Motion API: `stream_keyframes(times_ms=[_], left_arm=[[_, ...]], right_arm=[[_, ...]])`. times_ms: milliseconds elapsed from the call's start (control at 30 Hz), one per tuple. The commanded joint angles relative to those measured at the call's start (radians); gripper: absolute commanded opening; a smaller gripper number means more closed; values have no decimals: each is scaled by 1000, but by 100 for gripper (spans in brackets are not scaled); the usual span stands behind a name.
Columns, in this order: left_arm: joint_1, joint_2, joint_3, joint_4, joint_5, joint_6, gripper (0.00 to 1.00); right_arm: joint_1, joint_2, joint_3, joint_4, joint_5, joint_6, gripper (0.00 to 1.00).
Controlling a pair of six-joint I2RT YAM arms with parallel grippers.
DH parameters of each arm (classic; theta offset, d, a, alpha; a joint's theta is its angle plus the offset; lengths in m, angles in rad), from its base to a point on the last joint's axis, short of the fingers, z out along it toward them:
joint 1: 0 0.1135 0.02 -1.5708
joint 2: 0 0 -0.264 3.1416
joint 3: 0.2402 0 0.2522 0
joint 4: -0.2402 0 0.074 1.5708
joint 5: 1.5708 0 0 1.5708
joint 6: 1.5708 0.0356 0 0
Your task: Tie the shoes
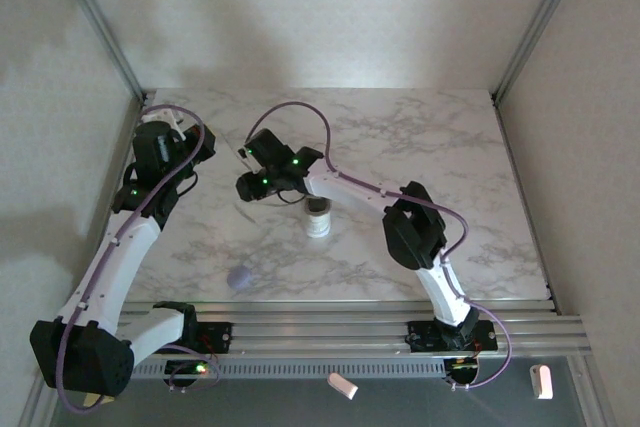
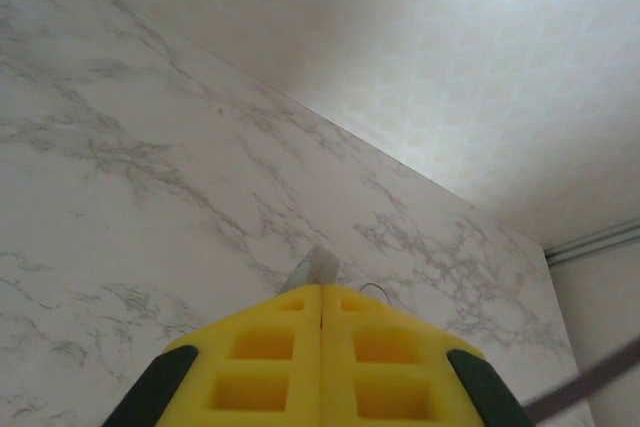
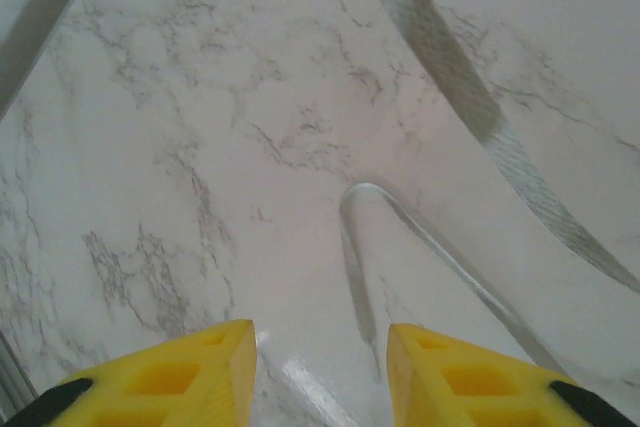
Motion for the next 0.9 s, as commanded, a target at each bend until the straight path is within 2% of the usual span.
stream_keyframes(times_ms=[0,133,267,333,467,867], left_arm=[[7,2,8,7,16,30,0],[7,-21,-13,37,102,57,0],[-3,-47,-28,46,179,78,0],[-11,-60,-35,37,178,77,0],[-40,-93,-75,42,174,49,0],[-213,-182,-190,-30,78,-5,0]], right_arm=[[3,-158,-84,67,60,-46,41],[-12,-277,-233,149,127,-115,42],[-73,-384,-360,252,79,-144,48],[-100,-416,-389,262,48,-140,48],[-108,-440,-398,191,78,-175,46],[-129,-506,-479,167,139,-145,44]])
